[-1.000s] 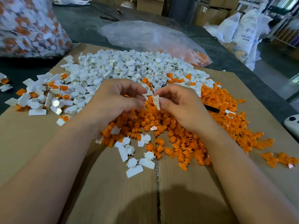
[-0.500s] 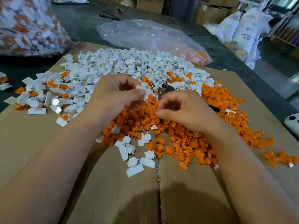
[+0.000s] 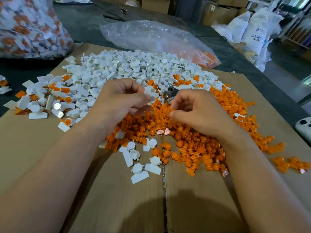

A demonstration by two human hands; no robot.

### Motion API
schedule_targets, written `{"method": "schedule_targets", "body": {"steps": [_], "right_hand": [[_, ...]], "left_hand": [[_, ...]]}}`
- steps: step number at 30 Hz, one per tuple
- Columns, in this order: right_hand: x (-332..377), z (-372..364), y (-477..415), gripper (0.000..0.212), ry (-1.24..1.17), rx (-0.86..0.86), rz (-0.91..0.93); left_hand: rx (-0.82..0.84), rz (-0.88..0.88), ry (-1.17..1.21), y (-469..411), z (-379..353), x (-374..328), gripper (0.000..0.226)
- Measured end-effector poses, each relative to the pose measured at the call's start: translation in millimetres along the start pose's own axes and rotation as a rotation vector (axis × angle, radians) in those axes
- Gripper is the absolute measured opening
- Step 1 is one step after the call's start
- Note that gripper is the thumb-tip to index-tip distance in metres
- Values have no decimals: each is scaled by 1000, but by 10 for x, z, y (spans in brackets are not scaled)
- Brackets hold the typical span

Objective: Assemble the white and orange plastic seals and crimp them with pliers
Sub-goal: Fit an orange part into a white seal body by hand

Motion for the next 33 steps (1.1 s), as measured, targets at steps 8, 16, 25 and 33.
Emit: {"method": "schedule_targets", "body": {"steps": [8, 16, 25, 33], "right_hand": [[77, 86, 19, 23, -182, -270, 12], [62, 18, 0, 26, -48, -243, 0], [47, 48, 12, 21, 37, -278, -36], [14, 9, 10, 11, 44, -227, -70]], "left_hand": [[-1, -12, 67, 2, -84, 38, 20], [28, -95, 14, 24, -135, -15, 15], [-37, -208, -239, 73, -155, -90, 14], [-122, -385, -507, 210, -238, -183, 8]]}}
Point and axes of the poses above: each hand's wrist, its own y-axis away from the middle knuckle, its own z-axis out of the back of the hand, x = y × z, the point moved 9 cm from there along -y, towards the middle knuckle, and after that the axes turned 9 degrees about z, right-handed, at the moved point
